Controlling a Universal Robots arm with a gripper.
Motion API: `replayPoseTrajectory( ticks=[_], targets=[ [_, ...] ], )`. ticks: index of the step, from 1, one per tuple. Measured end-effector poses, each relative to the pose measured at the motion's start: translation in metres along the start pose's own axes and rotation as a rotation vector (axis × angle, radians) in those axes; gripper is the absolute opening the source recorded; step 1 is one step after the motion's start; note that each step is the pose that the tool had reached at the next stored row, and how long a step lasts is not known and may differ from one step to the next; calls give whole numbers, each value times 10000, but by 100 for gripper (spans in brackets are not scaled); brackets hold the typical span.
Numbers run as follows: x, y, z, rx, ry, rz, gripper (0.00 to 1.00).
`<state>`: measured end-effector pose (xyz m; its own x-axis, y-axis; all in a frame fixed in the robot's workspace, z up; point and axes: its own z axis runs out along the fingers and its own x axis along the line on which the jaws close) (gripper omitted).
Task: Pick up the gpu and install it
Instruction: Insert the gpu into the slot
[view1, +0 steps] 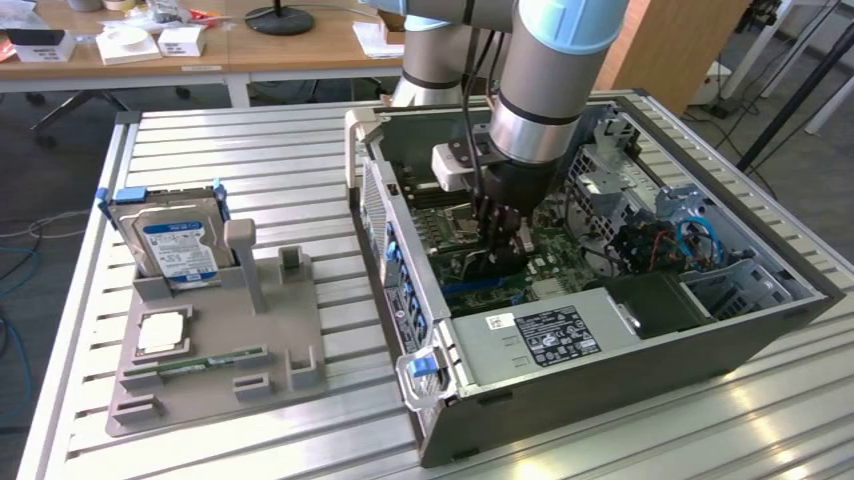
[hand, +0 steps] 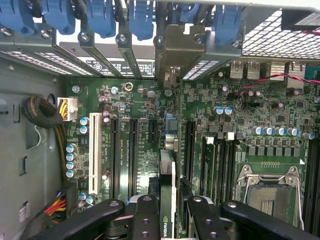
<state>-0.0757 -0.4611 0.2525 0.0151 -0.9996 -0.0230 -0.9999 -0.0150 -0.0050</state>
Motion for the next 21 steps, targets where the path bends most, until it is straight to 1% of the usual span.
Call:
replayPoseTrajectory(
  ticks=[8,21],
  targets=[
    [-2,-1,-7,8,-9,2,26],
    [-1,0,-17,5,-2,113,26]
  ],
)
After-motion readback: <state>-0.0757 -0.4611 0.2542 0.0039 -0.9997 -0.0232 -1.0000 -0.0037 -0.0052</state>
